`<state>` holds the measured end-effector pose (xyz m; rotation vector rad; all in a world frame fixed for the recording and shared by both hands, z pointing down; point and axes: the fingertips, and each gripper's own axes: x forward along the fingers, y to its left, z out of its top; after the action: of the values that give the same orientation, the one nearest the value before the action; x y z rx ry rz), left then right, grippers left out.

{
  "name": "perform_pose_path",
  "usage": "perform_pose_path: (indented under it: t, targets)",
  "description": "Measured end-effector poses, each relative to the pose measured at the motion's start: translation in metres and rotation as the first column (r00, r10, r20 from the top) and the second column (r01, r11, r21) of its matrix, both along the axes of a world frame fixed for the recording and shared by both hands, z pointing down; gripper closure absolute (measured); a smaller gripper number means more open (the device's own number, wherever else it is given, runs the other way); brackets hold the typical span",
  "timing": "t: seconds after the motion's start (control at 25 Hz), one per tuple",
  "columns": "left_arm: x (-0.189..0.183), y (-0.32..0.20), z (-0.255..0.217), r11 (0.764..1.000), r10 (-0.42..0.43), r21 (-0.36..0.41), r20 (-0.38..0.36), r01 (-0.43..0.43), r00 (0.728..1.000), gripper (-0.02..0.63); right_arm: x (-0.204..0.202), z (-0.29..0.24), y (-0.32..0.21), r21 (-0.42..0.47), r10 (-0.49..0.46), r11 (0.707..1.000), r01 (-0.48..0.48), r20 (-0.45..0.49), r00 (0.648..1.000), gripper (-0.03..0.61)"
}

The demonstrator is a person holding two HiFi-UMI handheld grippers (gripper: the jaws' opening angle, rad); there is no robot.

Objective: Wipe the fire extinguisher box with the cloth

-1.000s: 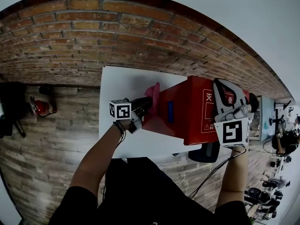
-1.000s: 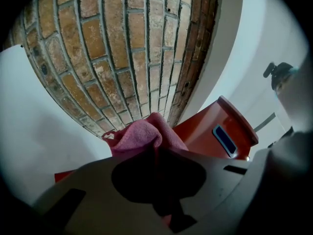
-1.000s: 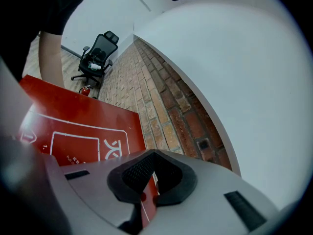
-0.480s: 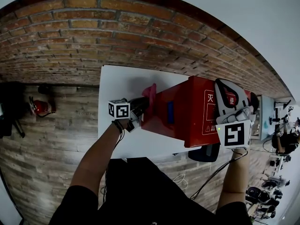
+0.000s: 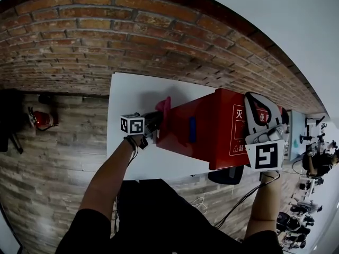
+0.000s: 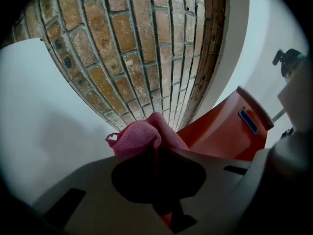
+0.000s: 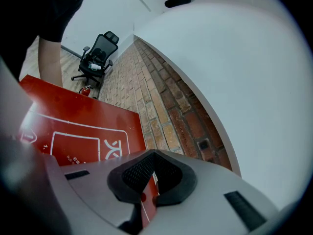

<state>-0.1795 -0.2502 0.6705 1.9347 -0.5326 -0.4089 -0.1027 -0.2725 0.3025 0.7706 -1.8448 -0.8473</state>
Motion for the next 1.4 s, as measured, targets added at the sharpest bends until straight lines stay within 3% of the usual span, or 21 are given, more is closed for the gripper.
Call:
perform_pose_path:
  t: [0.44, 0.84, 1.12, 1.4]
  targets:
    - [0.001, -0.001, 0.046, 0.997, -0.006, -0.073, 0.047, 0.010, 0.999, 0.558, 0.001, 0.001, 0.000, -0.004, 0.010, 1.000, -0.010, 0.008, 1.000, 0.560]
    - [0.000, -0.006, 0.084, 0.977, -0.018, -0.212, 0.087, 0.037, 0.996, 0.558, 0.001, 0.000, 0.000, -0.005, 0.013, 1.000, -0.013, 0.007, 1.000, 0.560]
    - [0.002, 0.006, 0.128, 0.966, 0.033, -0.255, 0.245, 0.031, 0.969, 0.560, 0.000, 0.000, 0.000, -0.006, 0.013, 1.000, -0.013, 0.013, 1.000, 0.560]
    - [0.003, 0.010, 0.143, 0.967, 0.045, -0.252, 0.333, 0.043, 0.942, 0.560, 0.001, 0.000, 0.000, -0.005, 0.014, 1.000, -0.014, 0.013, 1.000, 0.560]
